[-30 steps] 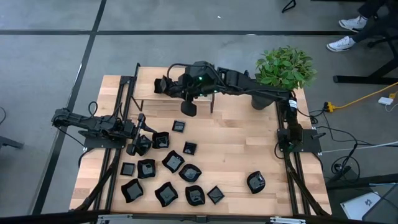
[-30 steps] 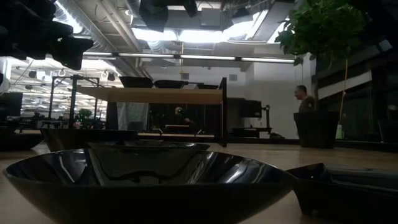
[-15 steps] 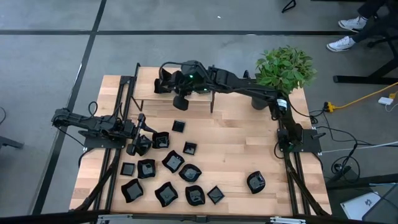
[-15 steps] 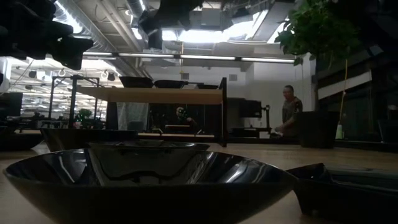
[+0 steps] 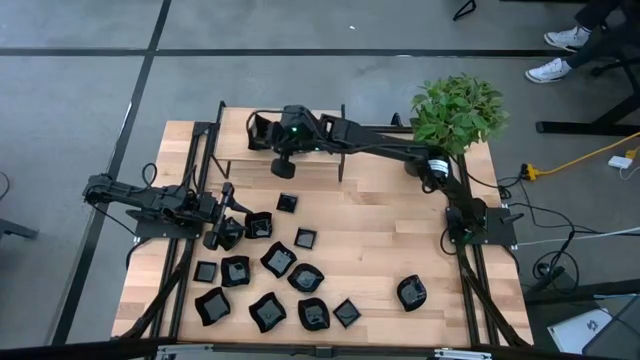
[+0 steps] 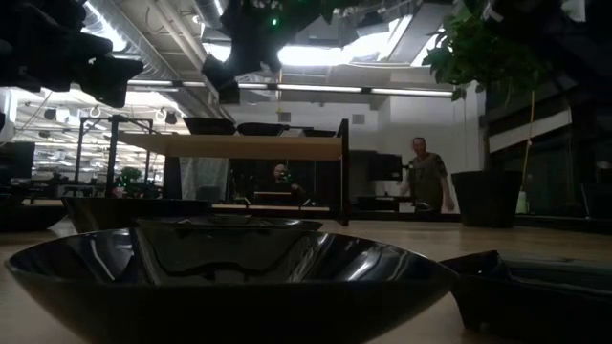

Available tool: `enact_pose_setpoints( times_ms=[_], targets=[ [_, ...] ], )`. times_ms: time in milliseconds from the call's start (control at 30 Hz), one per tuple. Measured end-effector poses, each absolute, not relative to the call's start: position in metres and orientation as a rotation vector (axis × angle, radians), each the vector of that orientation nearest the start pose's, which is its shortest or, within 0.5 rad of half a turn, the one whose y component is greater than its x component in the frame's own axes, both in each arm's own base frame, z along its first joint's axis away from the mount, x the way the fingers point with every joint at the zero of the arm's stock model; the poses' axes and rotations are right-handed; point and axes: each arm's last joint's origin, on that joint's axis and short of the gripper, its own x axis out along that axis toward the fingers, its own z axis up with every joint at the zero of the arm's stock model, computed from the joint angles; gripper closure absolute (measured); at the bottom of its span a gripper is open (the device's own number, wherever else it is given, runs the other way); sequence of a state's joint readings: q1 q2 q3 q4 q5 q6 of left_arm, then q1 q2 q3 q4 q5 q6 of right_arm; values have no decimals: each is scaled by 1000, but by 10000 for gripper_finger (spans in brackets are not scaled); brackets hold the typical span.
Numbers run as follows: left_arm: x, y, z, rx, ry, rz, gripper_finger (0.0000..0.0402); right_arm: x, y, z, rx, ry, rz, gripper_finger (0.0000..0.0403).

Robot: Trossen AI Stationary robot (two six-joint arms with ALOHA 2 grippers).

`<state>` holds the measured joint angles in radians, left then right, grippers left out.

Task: Pick & Place Mini shaped plates
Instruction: Stack the distorted square plate on top of the distorted square plate on the shelf, then stack the square plate on top of the square plates on the shelf

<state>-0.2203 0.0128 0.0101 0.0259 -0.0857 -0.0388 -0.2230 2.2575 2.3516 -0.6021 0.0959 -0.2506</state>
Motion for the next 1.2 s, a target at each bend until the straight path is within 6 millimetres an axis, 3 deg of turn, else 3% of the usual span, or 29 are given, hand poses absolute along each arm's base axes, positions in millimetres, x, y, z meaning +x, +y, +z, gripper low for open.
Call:
enact_pose_setpoints(
  times_ms=[133,400,600,933,1200],
  targets=[
    [96,-19,169,-43,-21,-134,194,504,-118,329,-232,570,-240,399],
    [96,-19,168,-43,-20,-134,194,505,-125,324,-255,596,-325,371],
    [96,-19,168,-42,-19,-134,194,502,-133,324,-304,610,-363,320],
    [96,-19,168,-42,-19,-134,194,503,-129,322,-274,613,-273,217],
    [96,-19,168,-42,-19,-135,194,502,-107,319,-284,687,-222,166]
  ],
)
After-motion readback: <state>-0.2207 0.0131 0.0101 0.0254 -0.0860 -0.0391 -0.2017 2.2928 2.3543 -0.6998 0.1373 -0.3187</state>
